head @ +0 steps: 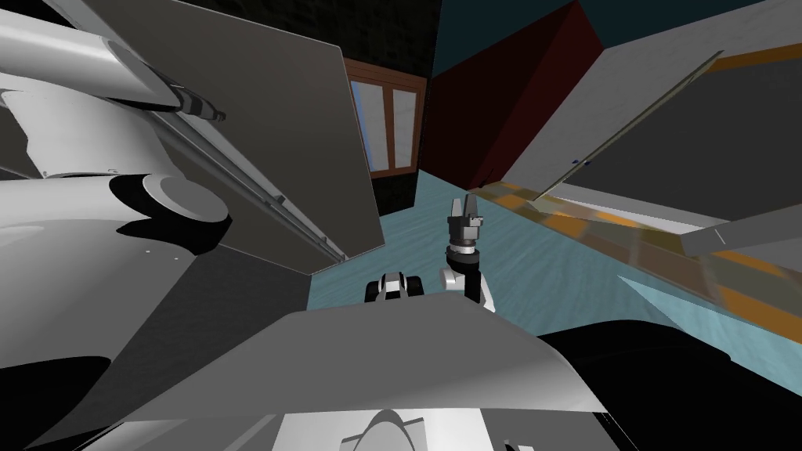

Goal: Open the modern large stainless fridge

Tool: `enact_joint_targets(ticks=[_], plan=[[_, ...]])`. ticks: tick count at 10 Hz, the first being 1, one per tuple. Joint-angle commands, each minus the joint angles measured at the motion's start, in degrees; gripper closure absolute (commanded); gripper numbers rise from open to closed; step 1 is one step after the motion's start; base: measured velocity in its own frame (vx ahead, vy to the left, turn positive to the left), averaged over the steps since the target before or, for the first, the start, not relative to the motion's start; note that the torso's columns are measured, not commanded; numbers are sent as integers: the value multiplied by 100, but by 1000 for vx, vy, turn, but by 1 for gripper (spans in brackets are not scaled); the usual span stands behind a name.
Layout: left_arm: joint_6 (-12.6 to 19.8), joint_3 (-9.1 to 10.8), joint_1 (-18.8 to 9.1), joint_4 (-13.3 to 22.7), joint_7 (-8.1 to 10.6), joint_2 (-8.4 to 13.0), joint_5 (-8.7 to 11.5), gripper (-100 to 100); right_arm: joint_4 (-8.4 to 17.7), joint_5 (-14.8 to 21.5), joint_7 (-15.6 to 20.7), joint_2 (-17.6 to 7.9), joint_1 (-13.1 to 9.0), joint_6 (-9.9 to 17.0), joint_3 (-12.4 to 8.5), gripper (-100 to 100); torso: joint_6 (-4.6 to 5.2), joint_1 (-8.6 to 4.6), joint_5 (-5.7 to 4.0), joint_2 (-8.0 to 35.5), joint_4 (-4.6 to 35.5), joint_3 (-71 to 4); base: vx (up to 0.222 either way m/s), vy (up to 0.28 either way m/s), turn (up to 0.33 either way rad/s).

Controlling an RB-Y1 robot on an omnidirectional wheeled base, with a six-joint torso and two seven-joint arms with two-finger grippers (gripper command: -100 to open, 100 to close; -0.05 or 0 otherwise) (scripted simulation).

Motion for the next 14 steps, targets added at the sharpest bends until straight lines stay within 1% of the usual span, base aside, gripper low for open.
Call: enact_joint_targets(ticks=[1, 2, 3, 4, 5, 6, 8, 9, 10, 11, 12, 14], plan=[[238, 134, -73, 42, 83, 221, 24, -100, 0, 0, 0, 0, 0, 0, 0, 0, -3, 0, 0, 4, 3, 3, 20, -36, -38], [238, 134, -73, 42, 83, 221, 24, -100, 0, 0, 0, 0, 0, 0, 0, 0, -9, -3, 1, 12, 7, 10, 13, -26, 4], [282, 163, -128, 99, 105, 292, 29, -100, 0, 0, 0, 0, 0, 0, 0, 0, -6, 2, 4, 17, 5, 12, 8, -17, 10], [287, 148, -101, 9, 57, 245, 70, -100, 0, 0, 0, 0, 0, 0, 0, 0, 5, -8, 1, 15, 1, 13, 7, -12, -29], [286, 146, -116, 6, 59, 242, 72, -100, 0, 0, 0, 0, 0, 0, 0, 0, 15, -26, -7, 8, -3, 8, 4, -8, -31], [280, 141, -126, -2, 56, 231, 75, 100, 0, 0, 0, 0, 0, 0, 0, 0, 22, -41, -15, 1, -5, 2, 8, 1, -4], [302, 156, -83, -32, 176, 408, -108, 100, 0, 0, 0, 1, 0, 0, 1, 0, 36, -81, 3, -25, -47, -8, 10, -169, 94], [302, 156, -83, -32, 176, 408, -108, 100, 0, 0, 0, 3, 0, 0, 2, 0, 26, -85, 2, -39, -48, -19, 45, -240, 90], [323, 164, -50, -37, 238, 489, -198, 100, 0, 0, 0, 2, 0, 0, 2, 0, 52, -62, -10, -60, -48, -37, 48, -199, 100], [344, 172, -17, -42, 300, 570, -288, 100, 0, 0, 0, 2, 0, 0, 1, 0, 56, -42, -5, -68, -51, -45, 36, -249, 110], [344, 172, -17, -42, 300, 570, -288, 100, 0, 0, 0, 2, 1, 0, 2, 0, 50, -46, 3, -63, -53, -40, -10, -223, 46], [386, 188, 49, -51, 423, 732, -468, 100, 0, 0, 0, 2, 0, 0, 1, 0, 52, -59, -22, -27, -22, -18, 17, -261, 94]])
